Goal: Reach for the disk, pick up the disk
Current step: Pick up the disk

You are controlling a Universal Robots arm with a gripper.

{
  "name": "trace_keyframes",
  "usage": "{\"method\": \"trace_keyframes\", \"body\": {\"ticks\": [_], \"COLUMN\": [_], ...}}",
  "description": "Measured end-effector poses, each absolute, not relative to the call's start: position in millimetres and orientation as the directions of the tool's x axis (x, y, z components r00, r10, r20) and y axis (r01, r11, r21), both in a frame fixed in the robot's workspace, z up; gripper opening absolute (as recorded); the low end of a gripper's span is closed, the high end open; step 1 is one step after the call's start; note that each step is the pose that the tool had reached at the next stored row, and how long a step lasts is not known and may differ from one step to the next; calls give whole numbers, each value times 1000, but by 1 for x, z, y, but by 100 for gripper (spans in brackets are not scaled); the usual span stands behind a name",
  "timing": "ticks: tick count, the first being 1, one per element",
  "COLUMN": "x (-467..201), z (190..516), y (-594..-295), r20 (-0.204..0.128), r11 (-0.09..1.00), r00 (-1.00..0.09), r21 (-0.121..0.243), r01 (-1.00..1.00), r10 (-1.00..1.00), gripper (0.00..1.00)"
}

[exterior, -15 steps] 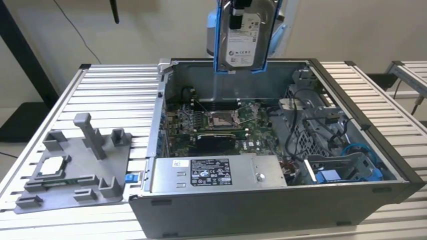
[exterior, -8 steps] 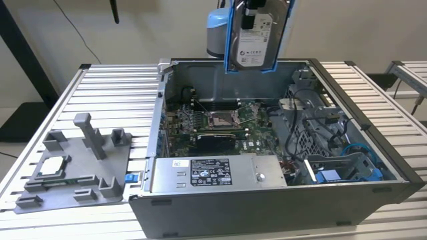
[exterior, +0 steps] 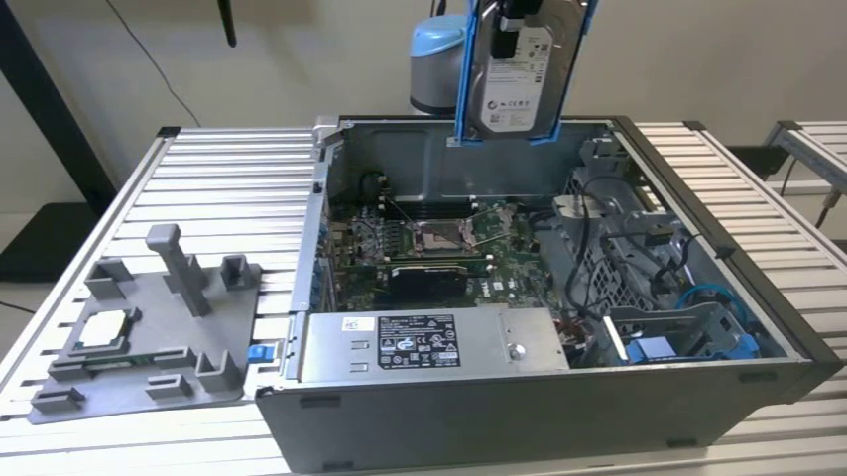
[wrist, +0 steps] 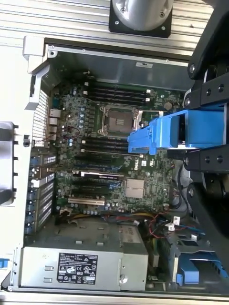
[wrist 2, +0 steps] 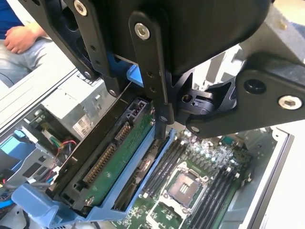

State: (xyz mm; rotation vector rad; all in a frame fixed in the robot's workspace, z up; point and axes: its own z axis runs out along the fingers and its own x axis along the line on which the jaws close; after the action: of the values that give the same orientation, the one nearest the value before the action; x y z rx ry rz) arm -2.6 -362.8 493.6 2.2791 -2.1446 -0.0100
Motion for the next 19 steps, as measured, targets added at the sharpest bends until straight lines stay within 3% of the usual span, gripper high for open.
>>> {"method": "trace_keyframes", "body": {"ticks": [19], "x": [25], "z": [494], "y": [-363], "r20": [4], "r11": [-61], "r00": [61], "r21": [13], "r01": [-998], "r10": [-998], "gripper": [0]}}
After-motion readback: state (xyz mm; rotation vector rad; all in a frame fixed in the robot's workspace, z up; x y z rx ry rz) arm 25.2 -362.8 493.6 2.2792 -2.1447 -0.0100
